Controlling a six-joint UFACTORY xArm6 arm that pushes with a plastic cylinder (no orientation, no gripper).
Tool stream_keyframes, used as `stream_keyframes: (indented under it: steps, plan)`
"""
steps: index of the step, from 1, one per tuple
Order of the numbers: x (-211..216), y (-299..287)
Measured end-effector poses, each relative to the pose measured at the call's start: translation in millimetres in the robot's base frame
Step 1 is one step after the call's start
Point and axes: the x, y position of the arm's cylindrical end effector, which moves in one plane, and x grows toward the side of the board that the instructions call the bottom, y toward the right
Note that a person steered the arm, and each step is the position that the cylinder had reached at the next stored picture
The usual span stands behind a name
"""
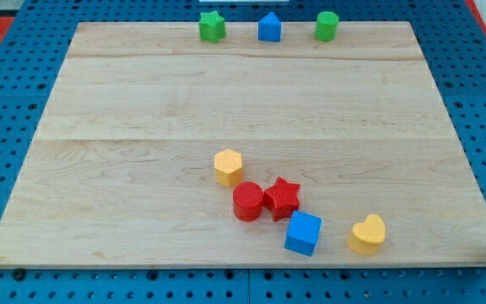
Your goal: Push blue cube along with the red circle away from the group of blocks
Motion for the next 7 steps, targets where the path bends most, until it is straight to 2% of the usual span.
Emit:
stream_keyframes:
  steps: [2, 3, 5, 7]
  plan:
    - [-1, -142]
    - [-4, -195]
    - [-49, -241]
    - [-73, -302]
